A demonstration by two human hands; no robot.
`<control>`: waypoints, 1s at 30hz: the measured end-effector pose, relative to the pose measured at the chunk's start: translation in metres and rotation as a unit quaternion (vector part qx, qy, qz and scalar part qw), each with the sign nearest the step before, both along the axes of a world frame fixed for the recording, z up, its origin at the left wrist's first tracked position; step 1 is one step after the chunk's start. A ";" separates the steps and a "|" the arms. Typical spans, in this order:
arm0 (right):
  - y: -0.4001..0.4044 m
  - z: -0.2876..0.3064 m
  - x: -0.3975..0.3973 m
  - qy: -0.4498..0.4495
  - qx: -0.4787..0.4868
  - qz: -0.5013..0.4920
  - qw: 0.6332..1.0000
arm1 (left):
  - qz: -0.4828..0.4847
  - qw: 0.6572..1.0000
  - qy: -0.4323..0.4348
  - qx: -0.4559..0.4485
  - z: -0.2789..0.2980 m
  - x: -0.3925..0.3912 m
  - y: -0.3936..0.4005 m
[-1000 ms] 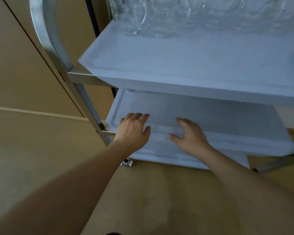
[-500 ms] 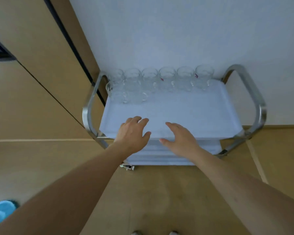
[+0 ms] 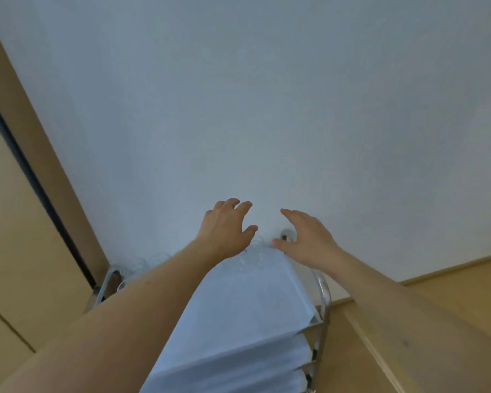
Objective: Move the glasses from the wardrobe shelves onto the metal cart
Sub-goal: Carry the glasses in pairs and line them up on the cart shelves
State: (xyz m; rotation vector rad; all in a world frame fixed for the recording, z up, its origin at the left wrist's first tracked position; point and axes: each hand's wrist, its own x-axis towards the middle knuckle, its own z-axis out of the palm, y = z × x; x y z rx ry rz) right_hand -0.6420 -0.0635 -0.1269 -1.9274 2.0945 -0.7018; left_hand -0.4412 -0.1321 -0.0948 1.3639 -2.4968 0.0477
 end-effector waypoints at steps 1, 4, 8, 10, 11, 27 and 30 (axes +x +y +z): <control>0.001 0.005 -0.012 0.002 -0.006 -0.016 1.000 | -0.017 1.000 0.007 -0.002 0.005 -0.014 -0.005; 0.007 0.020 -0.043 0.017 -0.011 -0.066 0.998 | -0.069 0.998 0.013 -0.003 0.017 -0.059 -0.019; 0.019 0.034 -0.085 0.045 -0.024 -0.157 0.986 | -0.155 0.987 0.030 -0.007 0.023 -0.123 -0.034; 0.028 0.039 -0.105 0.045 -0.023 -0.205 0.977 | -0.204 0.979 0.023 -0.005 0.024 -0.152 -0.035; 0.034 0.042 -0.112 0.047 -0.022 -0.226 0.973 | -0.228 0.974 0.011 -0.008 0.024 -0.165 -0.034; 0.148 0.052 -0.173 0.083 0.014 -0.499 0.862 | -0.498 0.867 0.025 -0.014 0.041 -0.322 0.018; 0.172 0.051 -0.194 0.086 0.017 -0.526 0.846 | -0.530 0.847 0.019 -0.015 0.040 -0.355 0.041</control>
